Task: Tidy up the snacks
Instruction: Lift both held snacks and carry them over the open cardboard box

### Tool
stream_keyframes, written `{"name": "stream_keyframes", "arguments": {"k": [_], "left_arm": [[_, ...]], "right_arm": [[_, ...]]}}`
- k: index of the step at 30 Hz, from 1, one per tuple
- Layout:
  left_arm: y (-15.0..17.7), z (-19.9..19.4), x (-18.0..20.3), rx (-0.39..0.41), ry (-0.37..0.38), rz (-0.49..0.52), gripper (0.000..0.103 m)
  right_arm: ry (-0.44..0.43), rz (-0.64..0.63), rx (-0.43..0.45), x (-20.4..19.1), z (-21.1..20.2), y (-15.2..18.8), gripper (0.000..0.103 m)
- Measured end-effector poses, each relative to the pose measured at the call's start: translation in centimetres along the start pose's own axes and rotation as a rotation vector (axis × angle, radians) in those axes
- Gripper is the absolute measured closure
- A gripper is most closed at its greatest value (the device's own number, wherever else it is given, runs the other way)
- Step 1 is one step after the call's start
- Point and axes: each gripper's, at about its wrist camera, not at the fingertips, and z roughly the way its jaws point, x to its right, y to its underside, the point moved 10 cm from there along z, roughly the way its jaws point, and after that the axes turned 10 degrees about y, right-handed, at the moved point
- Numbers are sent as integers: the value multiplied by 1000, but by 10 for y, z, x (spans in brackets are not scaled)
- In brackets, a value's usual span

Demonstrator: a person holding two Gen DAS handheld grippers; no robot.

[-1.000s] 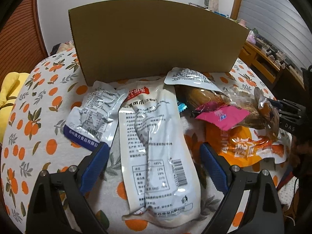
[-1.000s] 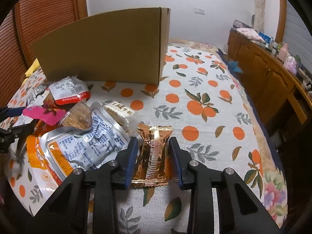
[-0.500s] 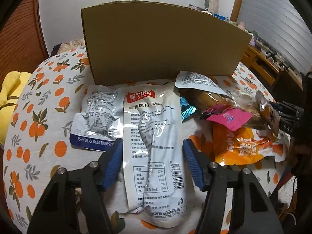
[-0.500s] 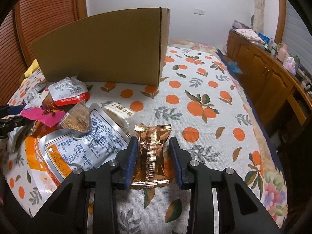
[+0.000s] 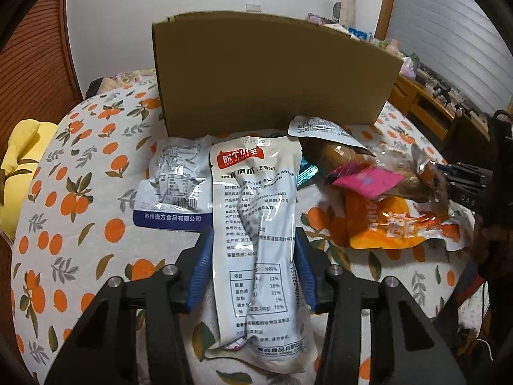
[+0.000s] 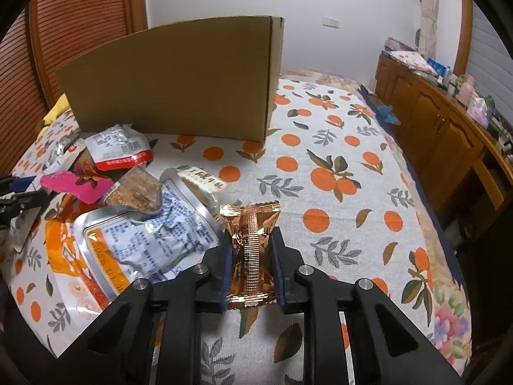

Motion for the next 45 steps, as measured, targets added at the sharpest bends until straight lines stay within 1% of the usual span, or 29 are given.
{"name": "stream_keyframes", "arguments": {"k": [8,15,26,36,45], "left_arm": [[-14,-24,25,60,13,48,56],[-31,-37,33,99,14,72,56],[-65,-54,42,162,13,110,55],[-118,-63,39,223,13,137,55],[-166,-60,23,238,-8,148,55]], "right_arm": [[-12,30,44,9,-19,-11,84],[-36,40,94,10,-41,-26,84],[-69,-6,164,-11,-65,-55,84],[-113,-75,239,-39,-77,-107,84],[-153,-101,282,-54,-72,-157,84]]}}
